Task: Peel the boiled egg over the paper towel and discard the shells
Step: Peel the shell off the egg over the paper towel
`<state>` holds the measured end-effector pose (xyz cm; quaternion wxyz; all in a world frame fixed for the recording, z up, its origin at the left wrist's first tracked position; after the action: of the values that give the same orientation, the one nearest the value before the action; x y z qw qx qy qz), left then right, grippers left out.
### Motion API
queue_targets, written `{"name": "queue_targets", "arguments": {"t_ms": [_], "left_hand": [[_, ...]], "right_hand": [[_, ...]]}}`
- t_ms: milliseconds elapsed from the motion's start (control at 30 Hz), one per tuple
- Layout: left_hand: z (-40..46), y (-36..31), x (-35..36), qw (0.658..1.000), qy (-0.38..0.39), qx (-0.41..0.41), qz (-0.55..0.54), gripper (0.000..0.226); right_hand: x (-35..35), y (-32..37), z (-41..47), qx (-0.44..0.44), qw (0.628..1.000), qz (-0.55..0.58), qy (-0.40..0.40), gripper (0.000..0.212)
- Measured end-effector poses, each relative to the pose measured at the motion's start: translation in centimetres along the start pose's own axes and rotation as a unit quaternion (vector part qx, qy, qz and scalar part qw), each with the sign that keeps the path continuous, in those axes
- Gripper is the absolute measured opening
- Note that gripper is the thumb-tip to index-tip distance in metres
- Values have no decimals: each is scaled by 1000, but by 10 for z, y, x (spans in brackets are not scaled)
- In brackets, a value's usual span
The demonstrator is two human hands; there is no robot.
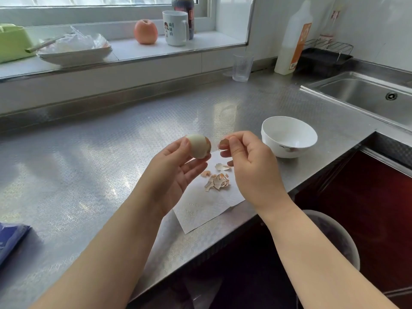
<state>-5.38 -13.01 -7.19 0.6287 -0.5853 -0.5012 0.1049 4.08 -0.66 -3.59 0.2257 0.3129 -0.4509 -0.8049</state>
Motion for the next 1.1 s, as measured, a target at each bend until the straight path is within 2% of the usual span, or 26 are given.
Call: {"name": "queue_targets", "arguments": {"t_ms": [167,233,333,400,500,633,767,900,1033,1100], "left_hand": [[-1,-1,-3,998,-27,-12,-57,40],[-2,0,-2,998,-29,-16,-57,40],[-2,1,-1,998,-25,-18,-56,43],[-2,1,0,998,-19,-21,-63,48],[-3,2,4,997,-1,-30,-74,51],[-6,5,9,996,23,-43,-72,53],[-6,5,10,997,25,-42,-53,46],[-6,8,6,997,2,-57,-56,48],[-6,6,4,996,-24,-54,-65,41],[-5,4,1,995,-43,-49,-72,38]], "right_hand": [[7,-14,-1,-4,987,-143,79,38],[7,-14,-1,-7,988,-144,61,29],[6,-7,1,-23,996,-81,19,12],[7,3,2,-57,997,-48,4,18],[15,12,0,-114,991,-75,-2,22],[17,12,-3,-170,976,-121,-57,13],[15,13,-5,-205,964,-140,-99,7],[19,9,-2,-188,969,-135,-91,9],[10,3,0,-142,981,-80,-104,13],[1,-3,-1,-109,986,-86,-95,24]]}}
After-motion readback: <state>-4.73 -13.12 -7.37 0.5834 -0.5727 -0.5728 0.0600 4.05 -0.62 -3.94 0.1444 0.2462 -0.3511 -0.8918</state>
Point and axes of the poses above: each hand's wrist, its own z-axis towards the middle knuckle, its own x-axis out of the palm, y = z × x, the point moved 6 cm from there along z, towards the middle knuckle, and after that the axes turned 2 degrees about -y, right-handed, at the moved point
